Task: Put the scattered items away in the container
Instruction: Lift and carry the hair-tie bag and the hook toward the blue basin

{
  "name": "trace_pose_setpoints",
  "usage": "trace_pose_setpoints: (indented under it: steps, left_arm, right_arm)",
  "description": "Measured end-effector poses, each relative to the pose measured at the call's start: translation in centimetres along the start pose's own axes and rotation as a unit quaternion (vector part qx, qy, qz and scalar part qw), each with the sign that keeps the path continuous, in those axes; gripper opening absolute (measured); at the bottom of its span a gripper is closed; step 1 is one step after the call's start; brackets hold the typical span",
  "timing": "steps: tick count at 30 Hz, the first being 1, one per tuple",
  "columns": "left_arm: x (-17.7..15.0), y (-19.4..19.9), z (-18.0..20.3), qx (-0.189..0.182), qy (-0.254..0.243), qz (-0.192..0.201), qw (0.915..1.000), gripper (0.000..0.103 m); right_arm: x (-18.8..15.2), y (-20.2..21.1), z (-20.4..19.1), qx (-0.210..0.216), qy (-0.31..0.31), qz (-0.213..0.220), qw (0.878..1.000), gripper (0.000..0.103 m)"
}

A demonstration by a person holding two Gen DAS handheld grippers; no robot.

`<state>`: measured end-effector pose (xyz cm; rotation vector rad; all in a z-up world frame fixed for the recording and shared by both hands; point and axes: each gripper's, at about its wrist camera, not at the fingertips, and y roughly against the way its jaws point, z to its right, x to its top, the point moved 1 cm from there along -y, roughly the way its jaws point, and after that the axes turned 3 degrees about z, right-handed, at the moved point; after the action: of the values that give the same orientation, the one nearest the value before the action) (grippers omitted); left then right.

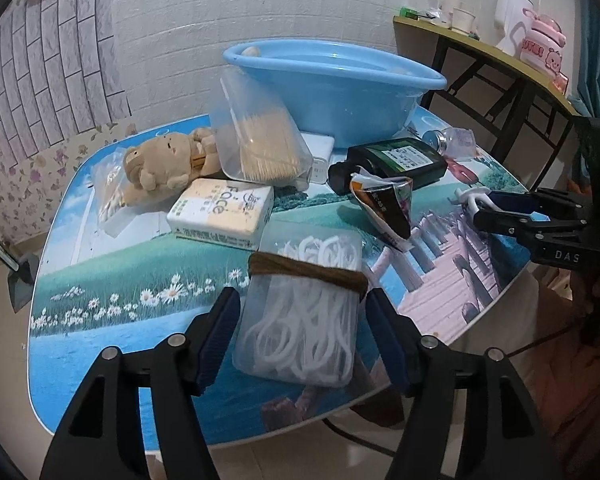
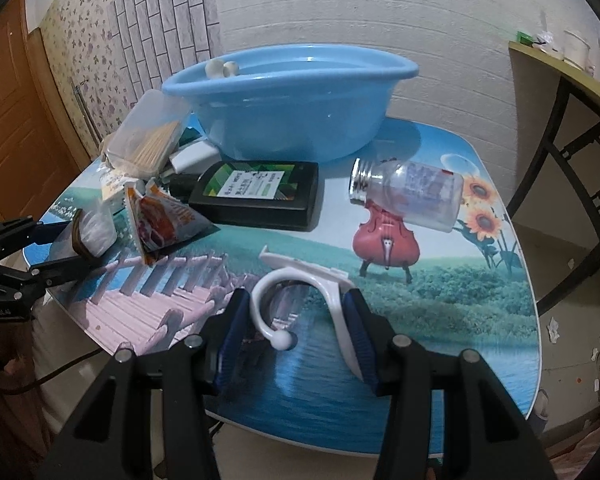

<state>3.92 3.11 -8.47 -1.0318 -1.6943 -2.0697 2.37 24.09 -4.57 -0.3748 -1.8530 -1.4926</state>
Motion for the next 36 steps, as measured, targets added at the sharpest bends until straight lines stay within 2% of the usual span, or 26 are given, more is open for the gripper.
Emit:
trace_pose_setpoints:
  steps: [6, 10, 12, 14, 16, 20, 26, 31, 36]
  left_arm:
    - [0.3, -0.8, 0.0, 0.001, -0.004, 0.004, 1.0, 0.067]
    - [0.2, -1.1, 0.1, 0.0, -0.007, 0.002, 1.0, 0.066]
    - [0.2, -1.1, 0.0, 0.002, -0.008, 0.006, 0.9999, 0.065]
    - [0.2, -1.1, 0.0, 0.002, -0.008, 0.009, 0.9999, 0.06]
    - [0.3, -1.0, 0.0, 0.001, -0.006, 0.009, 0.9999, 0.059]
    - [0.4, -0.4, -0.4, -0.001, 0.005, 0.017, 0.9998, 0.058]
    - [1.9, 1.4, -1.0, -0.002, 0.028, 0.043, 0.9987, 0.058]
    - [3.5, 2.7, -0.9, 0.004, 0.03, 0.057, 0.9979, 0.058]
    - [5.5, 3.8, -0.7, 0.003, 0.032, 0.072, 0.9969, 0.058]
  right_arm:
    - [0.2, -0.2, -0.5, -0.009, 0.007, 0.004, 1.0, 0.049]
    - [0.3, -0.7, -0.7, -0.014, 0.01, -0.001, 1.0, 0.057]
    - [0.3, -0.9, -0.8, -0.02, 0.013, -0.001, 1.0, 0.058]
    - [0.3, -1.0, -0.8, -0.021, 0.014, 0.002, 1.0, 0.058]
    - [0.4, -1.0, -0.7, -0.022, 0.012, 0.004, 1.0, 0.05]
    - [0.5, -0.8, -0.4, -0.006, 0.002, 0.008, 1.0, 0.05]
    - [1.4, 1.0, -0.8, 0.011, 0.006, 0.042, 0.999, 0.05]
    - [3.0, 2.5, -1.8, 0.015, 0.02, 0.069, 0.997, 0.05]
    - [5.0, 3.7, -2.7, 0.039, 0.026, 0.097, 0.994, 0.05]
